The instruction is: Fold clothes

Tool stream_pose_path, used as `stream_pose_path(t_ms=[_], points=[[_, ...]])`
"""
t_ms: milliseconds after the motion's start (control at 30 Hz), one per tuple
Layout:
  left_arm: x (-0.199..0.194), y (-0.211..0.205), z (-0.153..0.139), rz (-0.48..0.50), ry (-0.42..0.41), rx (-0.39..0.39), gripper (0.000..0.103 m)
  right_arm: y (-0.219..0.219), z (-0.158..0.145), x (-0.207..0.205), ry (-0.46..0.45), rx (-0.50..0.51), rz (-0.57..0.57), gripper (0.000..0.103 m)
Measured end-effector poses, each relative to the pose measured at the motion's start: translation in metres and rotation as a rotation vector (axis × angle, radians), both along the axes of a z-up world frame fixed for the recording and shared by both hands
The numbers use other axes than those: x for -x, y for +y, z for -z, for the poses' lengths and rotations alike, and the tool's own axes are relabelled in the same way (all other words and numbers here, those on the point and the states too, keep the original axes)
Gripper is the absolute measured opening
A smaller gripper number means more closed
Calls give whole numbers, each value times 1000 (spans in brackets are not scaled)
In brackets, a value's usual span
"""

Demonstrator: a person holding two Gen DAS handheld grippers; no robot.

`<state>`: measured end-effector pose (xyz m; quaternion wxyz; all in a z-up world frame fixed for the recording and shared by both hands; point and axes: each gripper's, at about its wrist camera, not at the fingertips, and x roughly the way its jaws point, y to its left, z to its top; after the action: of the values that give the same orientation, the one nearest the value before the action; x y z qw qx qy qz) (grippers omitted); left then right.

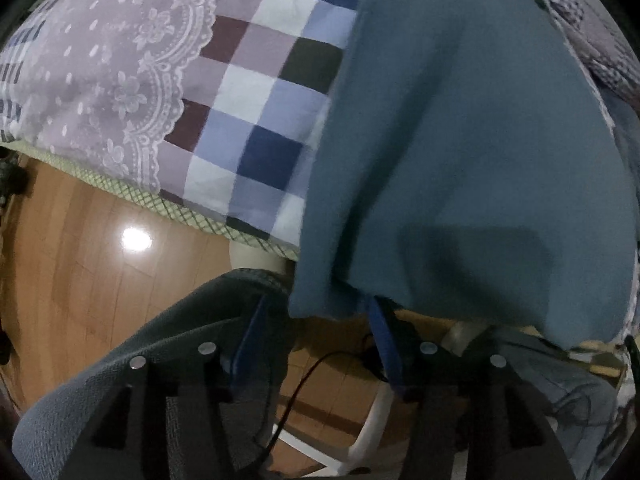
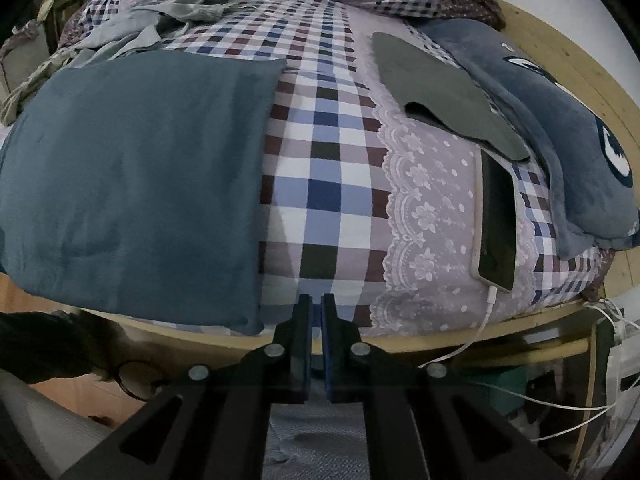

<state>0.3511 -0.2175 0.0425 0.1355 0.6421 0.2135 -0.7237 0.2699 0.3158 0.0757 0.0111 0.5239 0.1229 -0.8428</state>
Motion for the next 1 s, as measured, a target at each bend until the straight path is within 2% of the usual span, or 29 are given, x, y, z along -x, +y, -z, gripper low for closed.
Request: stream_pose_path(t_ms=[33, 67, 167, 300, 400, 500, 667, 767, 800, 833, 867, 933, 1000], points=[[0, 0, -2, -4, 1, 2, 50, -1, -1, -1, 2, 2, -3, 3], [0, 1, -4, -8, 2, 2, 32, -3, -1, -1, 3, 5, -7, 3], [-5, 5, -13, -13, 12, -7, 10, -5, -3, -3, 5, 13, -16, 3], [-9, 2, -27, -17, 39, -5, 5, -11, -5, -6, 3, 13, -30, 3], [9, -5, -36, -89, 78, -15, 5, -14, -8, -8, 7, -1, -33, 2], [1, -11, -50, -139, 101, -45, 5, -24, -12, -13, 19, -41, -47, 3], [-12, -11, -72, -199, 128, -88, 10, -69, -26, -26, 65, -79, -142, 5], [-23, -13, -85, -264, 149, -127, 16, -105, -34, -36, 101, -64, -232, 23], [-28, -16, -89, -288, 160, -135, 20, -117, -37, -40, 113, -50, -262, 28], [-35, -19, -90, -301, 196, -159, 34, -129, -39, -43, 123, -37, -291, 32], [-35, -19, -93, -301, 218, -166, 54, -139, -40, -47, 133, -27, -316, 33], [-35, -20, -100, -300, 263, -180, 64, -158, -42, -54, 149, -5, -362, 36], [-30, -20, -105, -281, 282, -183, 64, -172, -42, -58, 151, 14, -389, 38]])
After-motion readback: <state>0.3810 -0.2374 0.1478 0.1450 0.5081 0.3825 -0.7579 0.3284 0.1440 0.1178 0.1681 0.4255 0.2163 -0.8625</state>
